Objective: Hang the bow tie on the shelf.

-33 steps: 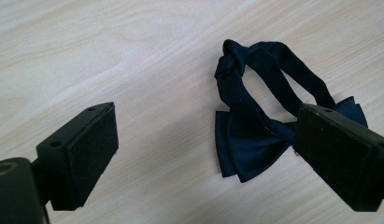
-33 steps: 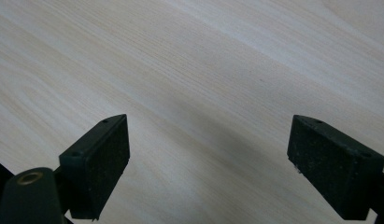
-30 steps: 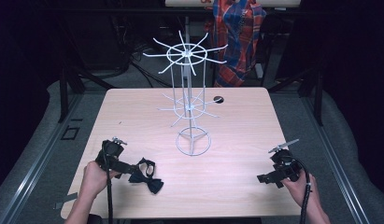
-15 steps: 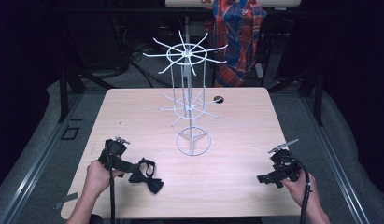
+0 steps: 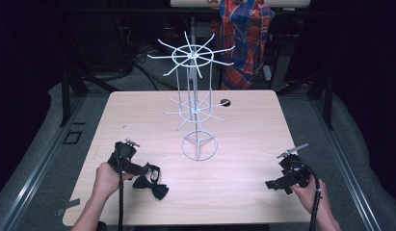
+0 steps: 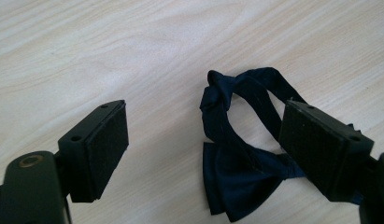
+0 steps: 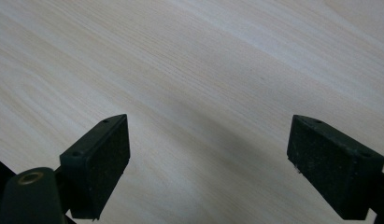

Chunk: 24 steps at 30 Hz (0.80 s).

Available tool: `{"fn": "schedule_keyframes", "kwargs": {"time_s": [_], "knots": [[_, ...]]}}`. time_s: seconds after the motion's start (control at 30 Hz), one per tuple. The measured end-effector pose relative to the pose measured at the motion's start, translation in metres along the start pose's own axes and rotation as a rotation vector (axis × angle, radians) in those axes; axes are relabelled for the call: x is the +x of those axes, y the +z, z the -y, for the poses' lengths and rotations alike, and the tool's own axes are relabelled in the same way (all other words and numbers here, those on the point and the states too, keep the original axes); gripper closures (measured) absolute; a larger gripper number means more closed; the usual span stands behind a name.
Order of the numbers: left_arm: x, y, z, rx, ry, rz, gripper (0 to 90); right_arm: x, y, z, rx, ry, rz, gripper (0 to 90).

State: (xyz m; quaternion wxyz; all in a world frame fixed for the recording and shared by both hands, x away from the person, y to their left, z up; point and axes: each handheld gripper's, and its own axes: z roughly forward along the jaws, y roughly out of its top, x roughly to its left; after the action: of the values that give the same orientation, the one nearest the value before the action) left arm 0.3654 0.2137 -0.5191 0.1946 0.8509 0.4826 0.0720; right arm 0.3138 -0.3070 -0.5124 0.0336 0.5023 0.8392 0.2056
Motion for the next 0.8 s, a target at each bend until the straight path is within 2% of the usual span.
{"fn": "schedule_keyframes", "kwargs": {"time_s": [0.07, 0.17, 0.27, 0.3, 0.4, 0.57, 0.67, 0.8], "knots": [[-0.001, 0.004, -0.003, 0.007, 0.002, 0.006, 18.1, -0.001, 0.0, -0.001, 0.001, -0.015, 0.008, 13.1], [-0.004, 0.009, -0.006, 0.024, 0.016, 0.004, 23.1, 0.001, 0.002, -0.001, 0.012, -0.009, -0.001, 13.1], [-0.004, 0.015, -0.008, 0.049, 0.028, -0.009, 35.7, 0.001, 0.003, -0.001, 0.012, -0.005, 0.01, 13.1], [-0.004, 0.016, -0.008, 0.057, 0.033, -0.015, 38.9, 0.0, 0.002, -0.001, 0.012, -0.005, 0.0, 13.1], [-0.004, 0.021, -0.009, 0.077, 0.034, -0.017, 44.2, 0.0, 0.003, -0.001, 0.013, -0.002, -0.002, 13.2], [-0.012, 0.026, -0.012, 0.1, 0.066, -0.063, 51.7, 0.0, 0.003, -0.001, 0.025, -0.006, 0.006, 13.3], [-0.015, 0.028, -0.013, 0.107, 0.086, -0.073, 60.4, 0.001, 0.003, -0.001, 0.025, -0.004, 0.005, 13.4], [-0.015, 0.029, -0.012, 0.109, 0.107, -0.068, 77.6, 0.0, 0.004, -0.001, 0.019, 0.002, 0.004, 13.4]]}}
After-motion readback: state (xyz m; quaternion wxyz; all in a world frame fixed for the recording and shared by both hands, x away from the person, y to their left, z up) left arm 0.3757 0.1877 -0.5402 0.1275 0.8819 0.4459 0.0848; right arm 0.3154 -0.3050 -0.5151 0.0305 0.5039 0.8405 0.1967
